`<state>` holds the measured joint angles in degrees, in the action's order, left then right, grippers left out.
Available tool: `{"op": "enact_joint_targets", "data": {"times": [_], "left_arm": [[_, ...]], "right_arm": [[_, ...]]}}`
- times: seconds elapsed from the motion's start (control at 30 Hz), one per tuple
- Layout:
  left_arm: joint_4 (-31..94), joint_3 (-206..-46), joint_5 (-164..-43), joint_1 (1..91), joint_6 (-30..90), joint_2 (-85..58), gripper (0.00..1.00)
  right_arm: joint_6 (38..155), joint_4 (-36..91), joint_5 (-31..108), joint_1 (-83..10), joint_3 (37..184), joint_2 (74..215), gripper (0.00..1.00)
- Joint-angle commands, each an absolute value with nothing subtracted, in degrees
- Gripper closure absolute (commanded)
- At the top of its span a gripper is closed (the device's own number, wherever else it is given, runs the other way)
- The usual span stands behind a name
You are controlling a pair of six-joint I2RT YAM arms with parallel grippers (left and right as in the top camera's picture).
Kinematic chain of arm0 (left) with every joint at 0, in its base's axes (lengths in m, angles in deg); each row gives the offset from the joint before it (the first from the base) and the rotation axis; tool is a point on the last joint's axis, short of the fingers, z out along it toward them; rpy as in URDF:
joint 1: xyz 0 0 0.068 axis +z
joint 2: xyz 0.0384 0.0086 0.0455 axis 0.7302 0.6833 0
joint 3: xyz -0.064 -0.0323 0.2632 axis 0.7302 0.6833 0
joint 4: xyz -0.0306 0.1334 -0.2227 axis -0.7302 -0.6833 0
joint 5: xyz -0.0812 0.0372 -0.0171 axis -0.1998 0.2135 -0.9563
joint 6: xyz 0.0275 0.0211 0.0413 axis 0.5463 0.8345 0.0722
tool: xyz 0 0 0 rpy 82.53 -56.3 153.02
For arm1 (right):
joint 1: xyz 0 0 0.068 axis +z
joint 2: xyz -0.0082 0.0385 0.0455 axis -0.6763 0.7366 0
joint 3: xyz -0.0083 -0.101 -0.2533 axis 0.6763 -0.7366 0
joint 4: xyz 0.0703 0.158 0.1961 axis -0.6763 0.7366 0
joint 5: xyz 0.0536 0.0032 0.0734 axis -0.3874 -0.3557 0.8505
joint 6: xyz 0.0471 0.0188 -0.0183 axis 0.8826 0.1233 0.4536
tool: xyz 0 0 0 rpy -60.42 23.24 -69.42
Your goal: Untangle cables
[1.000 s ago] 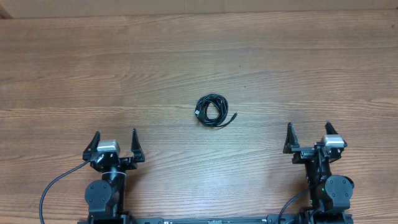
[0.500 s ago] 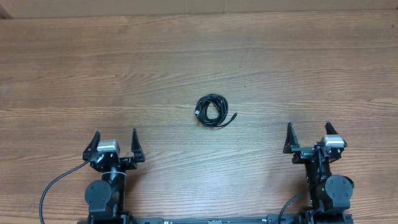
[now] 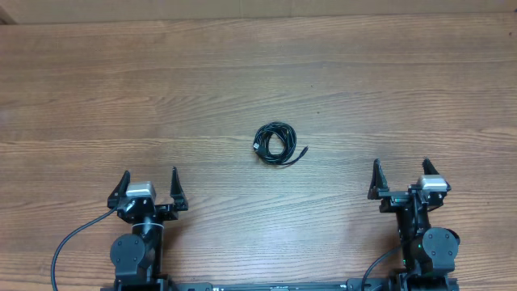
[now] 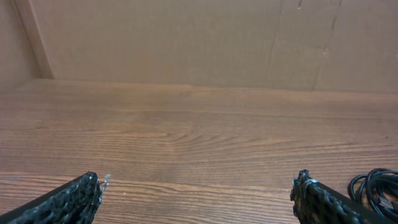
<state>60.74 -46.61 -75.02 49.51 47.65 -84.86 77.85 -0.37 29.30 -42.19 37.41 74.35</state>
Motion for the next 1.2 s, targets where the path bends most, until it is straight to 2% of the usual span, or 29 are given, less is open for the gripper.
{"op": "enact_joint_targets", "data": {"times": [0.0, 1.17], "left_arm": [[60.8, -46.4, -75.5, 49.1, 49.2, -85.4, 0.0], [60.8, -46.4, -75.1, 49.1, 50.1, -85.4, 0.0]], "right_arm": [[77.7, -0.7, 28.6, -42.3, 36.9, 73.8, 0.0], [77.7, -0.7, 28.6, -42.3, 36.9, 73.8, 0.0]]}}
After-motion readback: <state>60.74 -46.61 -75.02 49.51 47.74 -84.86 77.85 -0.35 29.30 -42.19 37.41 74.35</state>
